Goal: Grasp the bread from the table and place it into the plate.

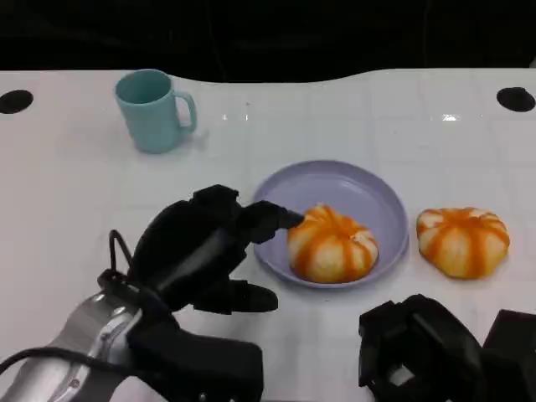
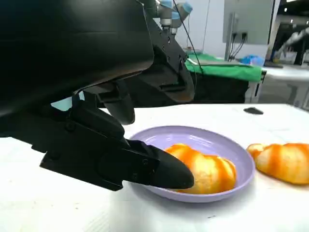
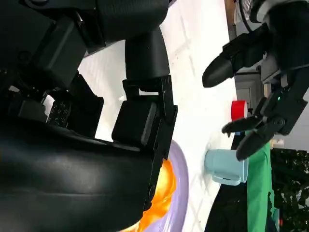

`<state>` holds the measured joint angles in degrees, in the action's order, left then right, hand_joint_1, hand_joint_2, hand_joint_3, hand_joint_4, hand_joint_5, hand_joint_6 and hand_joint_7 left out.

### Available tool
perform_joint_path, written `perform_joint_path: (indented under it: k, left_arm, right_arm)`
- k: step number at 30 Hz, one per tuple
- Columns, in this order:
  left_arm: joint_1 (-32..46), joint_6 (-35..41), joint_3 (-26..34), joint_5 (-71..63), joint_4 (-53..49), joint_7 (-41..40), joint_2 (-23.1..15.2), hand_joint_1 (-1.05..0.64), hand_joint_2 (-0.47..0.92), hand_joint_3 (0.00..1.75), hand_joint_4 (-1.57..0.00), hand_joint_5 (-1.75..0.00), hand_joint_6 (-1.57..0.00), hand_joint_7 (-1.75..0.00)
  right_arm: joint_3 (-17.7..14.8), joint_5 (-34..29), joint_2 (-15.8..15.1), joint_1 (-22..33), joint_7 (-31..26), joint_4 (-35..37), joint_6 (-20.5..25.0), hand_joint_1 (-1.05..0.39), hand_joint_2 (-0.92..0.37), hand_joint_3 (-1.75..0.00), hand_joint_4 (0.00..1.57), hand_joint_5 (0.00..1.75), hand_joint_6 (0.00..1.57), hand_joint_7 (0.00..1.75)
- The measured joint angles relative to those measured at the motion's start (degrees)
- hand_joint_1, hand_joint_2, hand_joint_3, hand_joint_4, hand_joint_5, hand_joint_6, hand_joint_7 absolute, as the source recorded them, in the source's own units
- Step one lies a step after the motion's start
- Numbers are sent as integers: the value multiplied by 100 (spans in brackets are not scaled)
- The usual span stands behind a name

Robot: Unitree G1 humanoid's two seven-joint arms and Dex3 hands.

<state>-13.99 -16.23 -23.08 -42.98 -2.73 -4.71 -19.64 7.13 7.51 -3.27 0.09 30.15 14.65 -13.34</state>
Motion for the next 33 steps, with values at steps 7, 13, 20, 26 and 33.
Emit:
perform_joint_path:
  k: [7,13,20,26,33]
  left_arm:
    - [443,-847,301,287,-166,-649,1,-64,92,25,-76,-110,-83,-37]
    - [662,-1655,500,680,-541,-1022,41,-66,92,29,-79,-145,-68,-107]
    - [882,-2323,664,1546,-906,-971,289,-67,92,35,-72,-174,-52,-153]
    - [1081,-2631,729,2579,-1191,-441,526,-66,92,37,-75,-175,-53,-168]
    - [1252,-2627,763,3791,-1400,563,770,-69,92,41,-82,-175,-57,-175]
  right_arm:
    - [-9,0,0,-6,-6,10,1,-105,-12,-120,157,124,157,95]
    - [-9,0,0,-14,1,18,3,-105,-12,-119,157,123,157,94]
    - [-18,19,1,-41,44,60,2,-105,-12,-118,157,123,157,94]
    - [-19,20,3,-48,52,85,-1,-105,-12,-117,157,123,157,93]
    - [-19,65,2,-45,74,84,3,-105,-13,-116,157,124,157,94]
